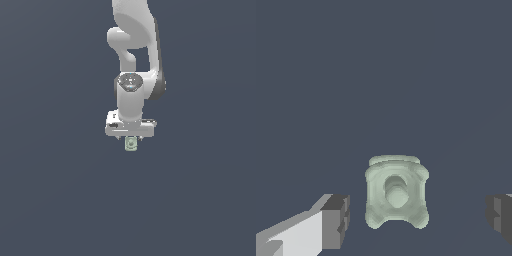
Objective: Pick up the object and move it to a goal position.
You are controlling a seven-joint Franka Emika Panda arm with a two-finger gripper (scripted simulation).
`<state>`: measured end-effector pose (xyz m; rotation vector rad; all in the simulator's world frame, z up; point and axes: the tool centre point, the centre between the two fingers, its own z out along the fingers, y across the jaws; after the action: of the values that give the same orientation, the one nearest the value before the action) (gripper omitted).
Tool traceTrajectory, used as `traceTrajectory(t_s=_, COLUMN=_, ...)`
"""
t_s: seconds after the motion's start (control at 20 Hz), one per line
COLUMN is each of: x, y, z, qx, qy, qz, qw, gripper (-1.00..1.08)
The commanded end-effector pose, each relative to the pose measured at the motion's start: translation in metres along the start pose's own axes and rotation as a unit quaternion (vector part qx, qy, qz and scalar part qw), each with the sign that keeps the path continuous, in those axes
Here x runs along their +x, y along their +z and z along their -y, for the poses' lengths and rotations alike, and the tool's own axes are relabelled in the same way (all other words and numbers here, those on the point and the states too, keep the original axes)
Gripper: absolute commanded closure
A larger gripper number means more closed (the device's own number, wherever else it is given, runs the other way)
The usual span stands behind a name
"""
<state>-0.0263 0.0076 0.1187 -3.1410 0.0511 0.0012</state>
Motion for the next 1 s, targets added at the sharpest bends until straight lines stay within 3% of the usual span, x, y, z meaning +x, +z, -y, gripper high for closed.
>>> traceTrajectory(t_s=0.0, x=-0.008, y=0.012, z=0.003, qx=0.0, qy=0.0, qz=0.0, qw=1.0, gripper=-0.92)
traceTrajectory(t_s=0.95, x=-0.022, y=0.055, z=0.007, qx=0.0, qy=0.0, qz=0.0, qw=1.0, gripper=-0.92)
